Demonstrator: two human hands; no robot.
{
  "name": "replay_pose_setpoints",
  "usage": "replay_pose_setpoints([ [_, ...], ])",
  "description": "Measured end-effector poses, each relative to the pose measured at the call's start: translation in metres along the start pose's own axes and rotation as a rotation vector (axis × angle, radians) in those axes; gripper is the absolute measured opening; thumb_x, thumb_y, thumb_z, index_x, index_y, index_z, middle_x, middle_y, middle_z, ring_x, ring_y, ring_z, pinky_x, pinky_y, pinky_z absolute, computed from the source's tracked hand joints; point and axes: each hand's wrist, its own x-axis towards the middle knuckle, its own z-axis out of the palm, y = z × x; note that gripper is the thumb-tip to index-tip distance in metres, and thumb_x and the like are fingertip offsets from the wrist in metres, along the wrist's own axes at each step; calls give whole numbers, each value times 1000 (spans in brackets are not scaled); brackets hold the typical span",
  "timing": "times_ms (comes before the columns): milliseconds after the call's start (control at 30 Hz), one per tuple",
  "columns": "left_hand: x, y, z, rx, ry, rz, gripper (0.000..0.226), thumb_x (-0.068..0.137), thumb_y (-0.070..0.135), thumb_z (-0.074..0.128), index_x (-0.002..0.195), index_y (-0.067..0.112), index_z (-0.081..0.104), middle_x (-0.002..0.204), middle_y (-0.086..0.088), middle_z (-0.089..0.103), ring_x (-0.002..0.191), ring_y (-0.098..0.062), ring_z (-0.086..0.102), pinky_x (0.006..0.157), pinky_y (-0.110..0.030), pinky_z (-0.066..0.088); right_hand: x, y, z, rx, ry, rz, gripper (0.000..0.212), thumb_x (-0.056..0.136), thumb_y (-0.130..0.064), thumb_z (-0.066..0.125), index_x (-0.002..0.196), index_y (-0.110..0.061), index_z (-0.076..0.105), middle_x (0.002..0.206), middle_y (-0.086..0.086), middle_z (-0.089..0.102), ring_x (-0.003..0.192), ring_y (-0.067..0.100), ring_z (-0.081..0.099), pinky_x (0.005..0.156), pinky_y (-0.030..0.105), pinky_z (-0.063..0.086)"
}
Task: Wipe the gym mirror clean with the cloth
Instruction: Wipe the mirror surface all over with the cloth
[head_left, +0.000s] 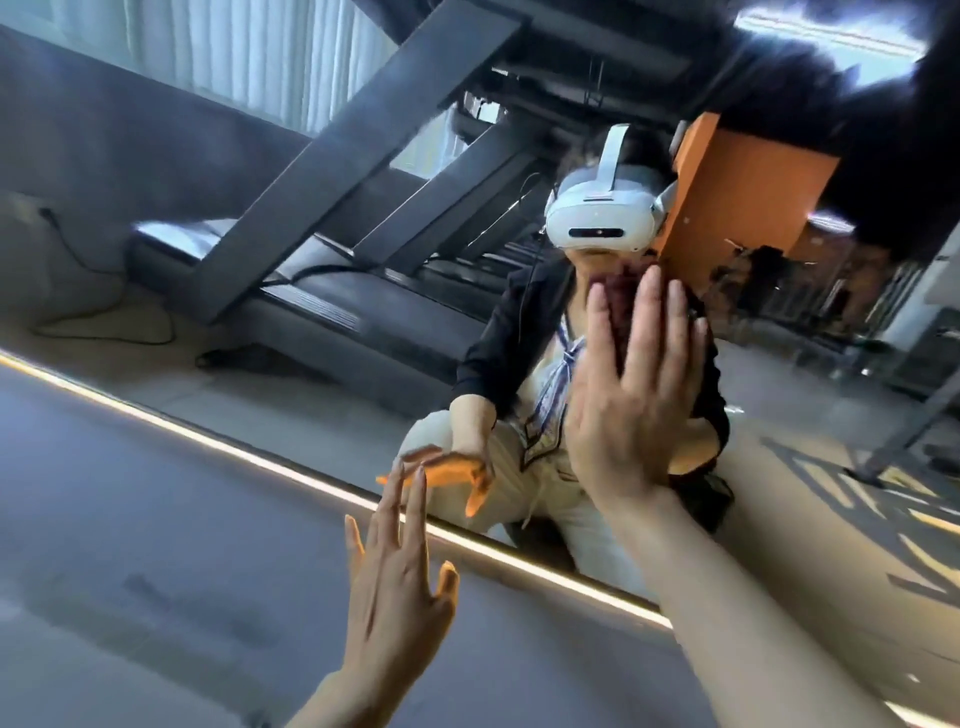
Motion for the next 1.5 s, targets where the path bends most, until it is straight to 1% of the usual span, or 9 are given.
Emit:
replay_pose_setpoints([
  [133, -2, 7, 5, -57, 52, -64, 106, 71, 2, 80, 159, 16, 21, 166, 2, 15, 147, -19, 19, 117, -60, 16, -51, -58, 20, 49, -181, -384, 48, 103, -20, 38, 149, -16, 48, 157, 12, 40, 146, 32, 31, 124, 51, 17],
  [267, -5, 16, 16, -28, 75, -8, 112, 65, -3, 84, 158, 12, 22, 163, -6, 22, 146, -20, 20, 114, -66, 20, -89, -25, 13, 24, -311, -648, 50, 103, -22, 28, 150, -19, 47, 158, 7, 40, 146, 26, 34, 124, 45, 15],
  [433, -10, 35, 29, 29, 59, 181, 120, 57, -1, 88, 157, 11, 23, 163, -12, 22, 143, -31, 28, 112, -68, 22, -153, 91, -31, -127, -319, -627, 50, 102, -14, 31, 149, -22, 48, 156, 8, 40, 143, 28, 38, 122, 46, 23],
  [567, -21, 53, 40, 87, -32, 411, 117, 54, 1, 86, 156, 10, 29, 166, -8, 15, 152, -25, 18, 116, -66, 15, -191, 157, -64, -205, -420, -674, 55, 100, -4, 31, 148, -23, 47, 157, 9, 33, 146, 30, 29, 124, 51, 19],
  [700, -32, 62, 57, 128, -128, 508, 117, 54, 7, 86, 156, 8, 29, 166, -10, 17, 152, -25, 19, 116, -64, 11, -158, 129, -49, -134, -379, -634, 51, 101, -9, 35, 148, -22, 49, 155, 9, 37, 144, 29, 34, 123, 51, 22],
  [867, -31, 63, 73, 91, -54, 550, 109, 54, 6, 89, 149, 4, 35, 158, -16, 30, 147, -30, 27, 121, -59, 7, -135, 68, -21, 14, -253, -498, 45, 103, -25, 44, 148, -23, 50, 155, 7, 43, 144, 27, 37, 123, 48, 23],
  [1233, -50, 88, 96, 101, -151, 632, 105, 54, 9, 88, 148, 6, 43, 159, -16, 29, 148, -29, 26, 115, -68, 14, -224, 208, -88, -262, -317, -386, 78, 90, -13, 58, 159, -23, 23, 158, 12, 22, 154, 30, 11, 124, 49, 17],
  [1400, -24, 94, 77, 75, 17, 563, 103, 62, 9, 85, 152, 9, 35, 160, -13, 27, 149, -24, 19, 118, -66, 7, -167, 154, -55, -145, -208, -313, 61, 92, -10, 57, 150, -20, 42, 156, 14, 32, 145, 33, 31, 121, 50, 26],
  [1500, 3, 101, 59, 49, 134, 531, 82, 80, 19, 62, 154, 6, 29, 160, -12, 26, 148, -26, 25, 120, -64, 5, -92, 103, -29, -5, -120, -364, 45, 100, -21, 56, 145, -21, 54, 153, 13, 46, 141, 32, 43, 116, 51, 35],
])
